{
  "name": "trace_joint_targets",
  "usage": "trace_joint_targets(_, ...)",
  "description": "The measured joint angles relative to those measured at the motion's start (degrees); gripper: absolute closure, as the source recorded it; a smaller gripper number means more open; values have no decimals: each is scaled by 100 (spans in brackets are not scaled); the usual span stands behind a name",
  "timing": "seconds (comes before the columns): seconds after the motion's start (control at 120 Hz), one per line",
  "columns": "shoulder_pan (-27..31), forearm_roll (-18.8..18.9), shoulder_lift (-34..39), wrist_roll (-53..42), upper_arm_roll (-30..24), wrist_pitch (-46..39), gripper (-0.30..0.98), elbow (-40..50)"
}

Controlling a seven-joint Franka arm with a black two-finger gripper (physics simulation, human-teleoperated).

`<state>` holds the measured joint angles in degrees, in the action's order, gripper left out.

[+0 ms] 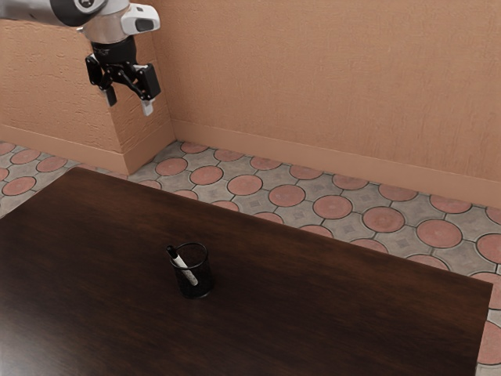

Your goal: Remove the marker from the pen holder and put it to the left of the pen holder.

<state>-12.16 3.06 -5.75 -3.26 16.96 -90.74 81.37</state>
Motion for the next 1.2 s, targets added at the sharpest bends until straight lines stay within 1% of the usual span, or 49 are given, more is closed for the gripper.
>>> trace_joint_targets(0.233, 5, -28, 0, -45, 5, -3, 0, 13)
trace_joint_targets(0.308, -56, 25, -21, -69, -262, -2, 0, -27)
trace_joint_targets(0.367, -515, 219, -317, -115, -528, 119, 2, 26)
trace_joint_targets(0.4, -751, 451, -686, -177, -609, 259, 3, 54)
trace_joint_targets(0.425, -821, 613, -1016, -241, -640, 350, 3, 64)
trace_joint_targets(0.508, -714, 1055, -1932, -452, -665, 584, 2, 75)
trace_joint_targets(0.575, -631, 1295, -2428, -624, -674, 710, 2, 46)
trace_joint_targets(0.642, -575, 1434, -2707, -791, -683, 791, 1, 20)
trace_joint_targets(0.733, -514, 1543, -2793, -990, -680, 866, 1, -21)
trace_joint_targets(0.867, -640, 1531, -2626, -1187, -698, 1100, 0, -63)
trace_joint_targets(1.033, -865, 1120, -2597, -1230, -701, 1602, 0, 46)
trace_joint_targets(1.2, -695, 796, -2768, -1225, -700, 1726, 0, 212)
